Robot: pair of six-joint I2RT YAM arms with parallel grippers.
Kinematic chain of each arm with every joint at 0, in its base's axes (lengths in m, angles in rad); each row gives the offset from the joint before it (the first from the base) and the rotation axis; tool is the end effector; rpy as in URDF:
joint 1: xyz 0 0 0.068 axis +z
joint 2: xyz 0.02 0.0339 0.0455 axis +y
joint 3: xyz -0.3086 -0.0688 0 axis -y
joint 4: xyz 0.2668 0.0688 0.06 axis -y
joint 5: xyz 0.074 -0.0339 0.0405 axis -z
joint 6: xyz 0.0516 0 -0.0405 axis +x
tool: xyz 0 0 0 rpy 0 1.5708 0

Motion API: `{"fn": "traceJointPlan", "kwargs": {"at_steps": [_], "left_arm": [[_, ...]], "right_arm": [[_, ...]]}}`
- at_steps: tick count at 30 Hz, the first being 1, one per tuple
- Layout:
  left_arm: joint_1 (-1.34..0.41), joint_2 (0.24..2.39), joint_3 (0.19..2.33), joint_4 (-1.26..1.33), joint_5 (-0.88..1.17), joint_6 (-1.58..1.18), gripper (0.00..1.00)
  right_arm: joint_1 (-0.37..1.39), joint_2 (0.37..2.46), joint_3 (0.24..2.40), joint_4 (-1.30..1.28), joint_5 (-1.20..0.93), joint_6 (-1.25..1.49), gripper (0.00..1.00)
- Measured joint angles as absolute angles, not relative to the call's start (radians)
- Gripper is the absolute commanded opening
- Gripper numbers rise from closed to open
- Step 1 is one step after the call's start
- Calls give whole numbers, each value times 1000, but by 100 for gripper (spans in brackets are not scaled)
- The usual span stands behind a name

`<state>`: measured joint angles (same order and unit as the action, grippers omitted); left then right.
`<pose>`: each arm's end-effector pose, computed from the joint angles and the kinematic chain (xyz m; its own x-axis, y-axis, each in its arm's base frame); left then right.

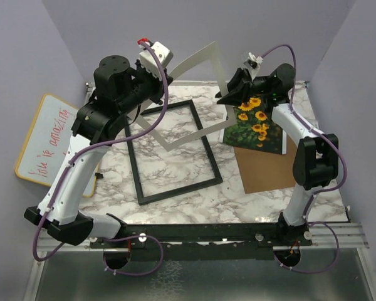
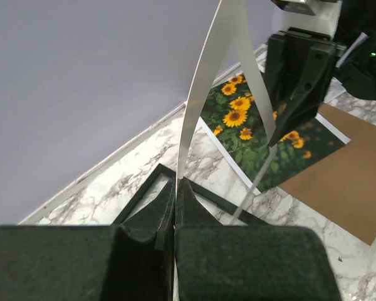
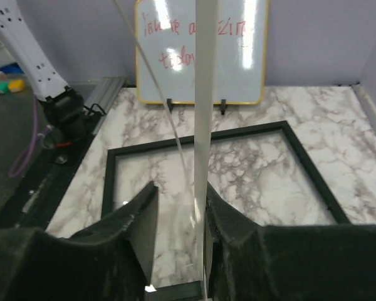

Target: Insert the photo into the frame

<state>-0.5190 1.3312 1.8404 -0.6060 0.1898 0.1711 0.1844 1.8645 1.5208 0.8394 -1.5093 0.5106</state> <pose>0.2336 -0.1446 0.5837 0.0280 0.1766 -0.9839 0.6550 0.7403 0.1515 0.4316 0.1329 0.4122 -0.0194 0.0269 -0.9994 -0.9913 -0.1304 0.0157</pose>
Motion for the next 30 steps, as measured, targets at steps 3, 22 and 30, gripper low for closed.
{"fn": "traceJointPlan", "kwargs": {"at_steps": [3,22,30], "left_arm": [[-519,1341,1840,-605,124,159,0],[-519,1359,1813,-569,-281,100,99],[-516,1433,1832,-563,-500,56,99]], "right_arm": [[184,1860,1486,846,-1521,530,15],[190,1808,1353,755,-1348,669,1],[200,1833,1304,555,-1172,748,1]]}}
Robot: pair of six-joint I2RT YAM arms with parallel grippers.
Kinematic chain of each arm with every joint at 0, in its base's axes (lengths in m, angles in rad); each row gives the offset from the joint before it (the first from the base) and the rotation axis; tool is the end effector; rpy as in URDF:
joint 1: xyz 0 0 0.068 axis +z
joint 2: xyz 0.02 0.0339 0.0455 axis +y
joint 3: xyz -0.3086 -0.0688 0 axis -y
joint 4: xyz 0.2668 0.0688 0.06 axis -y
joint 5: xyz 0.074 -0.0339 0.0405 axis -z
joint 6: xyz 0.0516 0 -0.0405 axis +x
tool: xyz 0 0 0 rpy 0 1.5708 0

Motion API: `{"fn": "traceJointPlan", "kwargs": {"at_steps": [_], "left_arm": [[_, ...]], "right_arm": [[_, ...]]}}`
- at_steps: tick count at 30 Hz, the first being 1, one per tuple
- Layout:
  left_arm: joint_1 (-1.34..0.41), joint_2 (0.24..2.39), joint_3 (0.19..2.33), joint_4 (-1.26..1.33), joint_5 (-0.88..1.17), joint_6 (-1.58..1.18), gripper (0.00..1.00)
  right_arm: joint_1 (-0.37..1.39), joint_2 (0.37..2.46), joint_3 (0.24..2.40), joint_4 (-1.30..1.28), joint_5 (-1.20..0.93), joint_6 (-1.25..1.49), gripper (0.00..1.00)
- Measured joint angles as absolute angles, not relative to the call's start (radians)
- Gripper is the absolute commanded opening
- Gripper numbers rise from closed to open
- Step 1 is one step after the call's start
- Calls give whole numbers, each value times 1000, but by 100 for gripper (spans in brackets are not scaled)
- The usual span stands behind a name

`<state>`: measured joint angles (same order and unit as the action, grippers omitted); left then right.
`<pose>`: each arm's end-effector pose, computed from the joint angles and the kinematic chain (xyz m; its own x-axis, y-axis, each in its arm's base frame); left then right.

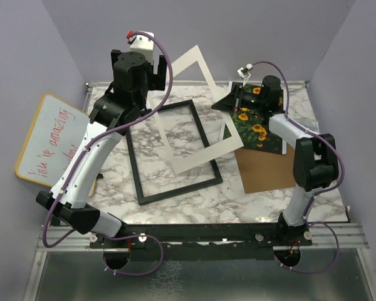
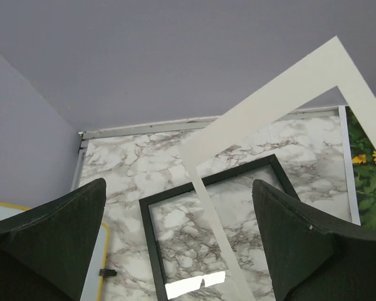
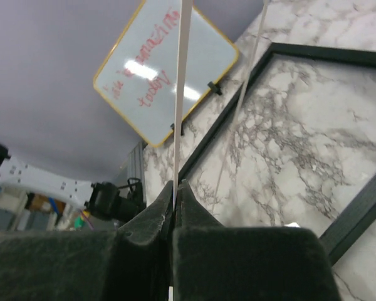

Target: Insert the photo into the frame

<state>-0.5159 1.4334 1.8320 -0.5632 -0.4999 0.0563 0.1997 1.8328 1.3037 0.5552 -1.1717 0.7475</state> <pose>0.2888 -0.1354 0.5585 -0.1411 0.1368 -0.9805 0.0296 0.9905 0.1339 0.4361 0.1368 0.3311 -0.6474 0.1385 -0.7495 -0.7360 0.1418 0.6619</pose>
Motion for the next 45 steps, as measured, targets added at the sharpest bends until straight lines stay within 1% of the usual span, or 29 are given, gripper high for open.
{"fn": "traceJointPlan", "kwargs": {"at_steps": [6,10,14,16,21,24,29,33,41,45], "left_arm": [[-503,1439,1766,-566,-545,-63,99],[-462,1440,1655,-577,-546,-188,99],[-401,1463,1531,-599,-540,-307,94],[-361,1523,1492,-617,-544,-347,92],[-272,1702,1490,-632,-524,-402,91],[-229,1760,1482,-631,-490,-432,91],[-174,1773,1438,-622,-446,-456,91],[-142,1785,1421,-603,-419,-457,91],[-109,1842,1414,-572,-390,-455,91],[-104,1875,1414,-563,-389,-453,91]], "right_arm": [[203,1879,1306,274,-1013,755,1],[203,1901,1312,116,-960,748,1],[203,1931,1322,-3,-943,720,1],[206,1947,1322,-42,-943,703,1],[232,1979,1322,-97,-924,678,1],[257,1991,1322,-119,-905,672,1],[270,1994,1322,-163,-885,622,1],[270,1994,1325,-247,-843,546,1],[270,1973,1391,-421,-625,461,1],[270,1950,1419,-482,-563,445,1]]}}
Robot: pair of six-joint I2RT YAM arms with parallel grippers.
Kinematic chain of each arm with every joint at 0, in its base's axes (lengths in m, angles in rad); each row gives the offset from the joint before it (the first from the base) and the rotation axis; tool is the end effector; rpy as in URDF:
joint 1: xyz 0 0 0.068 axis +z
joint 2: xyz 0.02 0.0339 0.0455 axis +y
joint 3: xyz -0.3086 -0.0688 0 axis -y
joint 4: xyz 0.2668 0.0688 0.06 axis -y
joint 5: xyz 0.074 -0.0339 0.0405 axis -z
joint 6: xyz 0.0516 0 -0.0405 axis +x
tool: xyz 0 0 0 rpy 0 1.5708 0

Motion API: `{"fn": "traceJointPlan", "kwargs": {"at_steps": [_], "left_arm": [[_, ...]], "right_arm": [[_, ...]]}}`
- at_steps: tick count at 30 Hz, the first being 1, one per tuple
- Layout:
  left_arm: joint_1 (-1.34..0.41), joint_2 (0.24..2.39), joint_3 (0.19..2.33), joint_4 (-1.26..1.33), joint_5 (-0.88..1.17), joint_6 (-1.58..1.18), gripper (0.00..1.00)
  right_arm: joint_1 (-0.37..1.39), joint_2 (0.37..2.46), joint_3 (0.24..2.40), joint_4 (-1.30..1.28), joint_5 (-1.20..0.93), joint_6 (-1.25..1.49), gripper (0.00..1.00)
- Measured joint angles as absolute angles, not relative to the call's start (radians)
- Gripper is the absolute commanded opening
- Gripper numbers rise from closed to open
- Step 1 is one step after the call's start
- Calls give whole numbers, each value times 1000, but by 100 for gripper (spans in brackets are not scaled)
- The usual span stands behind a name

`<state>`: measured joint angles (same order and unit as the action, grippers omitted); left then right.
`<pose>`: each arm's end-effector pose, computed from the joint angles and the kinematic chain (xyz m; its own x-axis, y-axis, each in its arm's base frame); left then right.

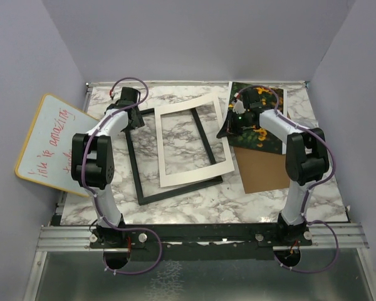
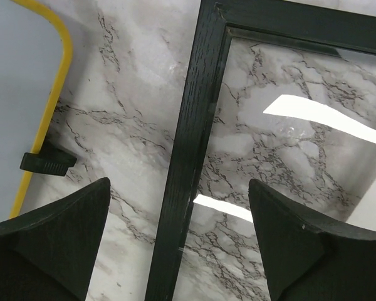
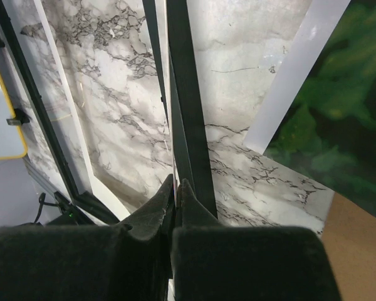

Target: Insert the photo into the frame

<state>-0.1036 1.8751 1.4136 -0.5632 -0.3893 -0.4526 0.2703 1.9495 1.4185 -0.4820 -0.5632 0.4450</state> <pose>0.4410 -0.0262 0.2388 -0.7205 -0.3319 -0.6089 -0.4620 0.8845 0.0646 0.4329 0.1485 0.2171 -0.9524 0.1138 -0.2828 -0.0977 0.7649 0.6367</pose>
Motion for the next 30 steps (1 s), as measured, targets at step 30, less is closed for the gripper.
{"fn": "traceJointPlan", "kwargs": {"at_steps": [30], "left_arm": [[-60,2086,1571,-506,-141,-403,66]], "right_arm": [[250,1988,1609,-725,-780,250,1]]}}
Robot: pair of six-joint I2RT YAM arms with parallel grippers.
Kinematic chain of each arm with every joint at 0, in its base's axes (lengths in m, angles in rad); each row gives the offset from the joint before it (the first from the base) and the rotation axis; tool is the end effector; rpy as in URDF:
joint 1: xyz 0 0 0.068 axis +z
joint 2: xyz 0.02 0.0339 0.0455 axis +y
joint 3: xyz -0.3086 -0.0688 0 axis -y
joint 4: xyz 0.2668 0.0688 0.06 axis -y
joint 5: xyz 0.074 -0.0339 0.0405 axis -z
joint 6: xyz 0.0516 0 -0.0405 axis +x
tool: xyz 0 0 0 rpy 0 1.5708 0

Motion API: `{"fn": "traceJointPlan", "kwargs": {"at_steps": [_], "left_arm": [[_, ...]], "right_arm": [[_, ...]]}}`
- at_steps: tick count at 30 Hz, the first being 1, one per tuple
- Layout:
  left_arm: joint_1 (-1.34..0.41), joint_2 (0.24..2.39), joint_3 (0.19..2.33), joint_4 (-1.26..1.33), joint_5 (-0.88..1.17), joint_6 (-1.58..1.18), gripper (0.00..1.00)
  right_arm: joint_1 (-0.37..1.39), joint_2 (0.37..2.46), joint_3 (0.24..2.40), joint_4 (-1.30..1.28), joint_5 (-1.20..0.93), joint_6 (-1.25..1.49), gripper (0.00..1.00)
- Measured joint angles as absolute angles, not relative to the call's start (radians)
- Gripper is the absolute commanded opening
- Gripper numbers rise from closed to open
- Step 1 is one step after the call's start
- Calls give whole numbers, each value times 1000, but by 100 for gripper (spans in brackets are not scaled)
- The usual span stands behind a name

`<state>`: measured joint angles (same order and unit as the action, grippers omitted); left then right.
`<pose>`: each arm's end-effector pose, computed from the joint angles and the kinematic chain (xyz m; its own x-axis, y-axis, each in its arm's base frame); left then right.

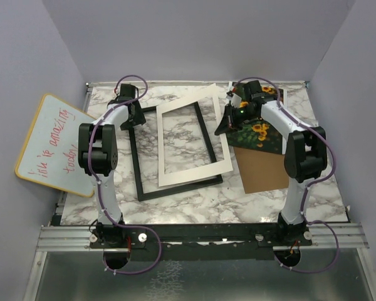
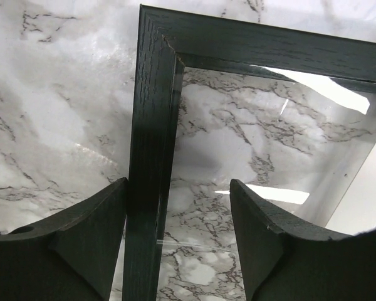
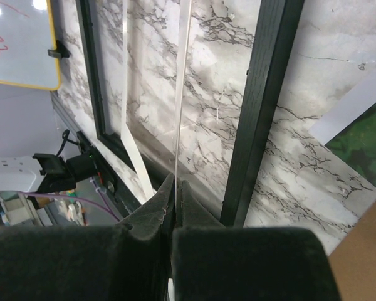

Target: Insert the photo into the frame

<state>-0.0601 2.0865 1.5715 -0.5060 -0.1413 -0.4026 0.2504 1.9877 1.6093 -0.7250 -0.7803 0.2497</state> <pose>0.4988 -0.0227 0.1961 -0.7776 -0.3418 -0.5278 -0.3463 0.9334 -0.0943 0.4414 0.1504 0.2541 -0.9575 -0.0636 -0.2814 -0.2545 0.6457 0.7199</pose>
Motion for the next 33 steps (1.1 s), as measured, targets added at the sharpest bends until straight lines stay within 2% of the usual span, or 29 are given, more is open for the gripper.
{"fn": "traceJointPlan", "kwargs": {"at_steps": [16,22,33], "left_arm": [[-60,2093,1580,-498,-128,-403,67],[-60,2093,1580,-496,-127,-402,78],[-51,2063,1597,-495,-93,-426,99]], "right_arm": [[231,1917,1554,-779,-846,174,1],[229,1930,1559,-785,-883,170,1],[254,2103,1639,-779,-938,176,1]]}}
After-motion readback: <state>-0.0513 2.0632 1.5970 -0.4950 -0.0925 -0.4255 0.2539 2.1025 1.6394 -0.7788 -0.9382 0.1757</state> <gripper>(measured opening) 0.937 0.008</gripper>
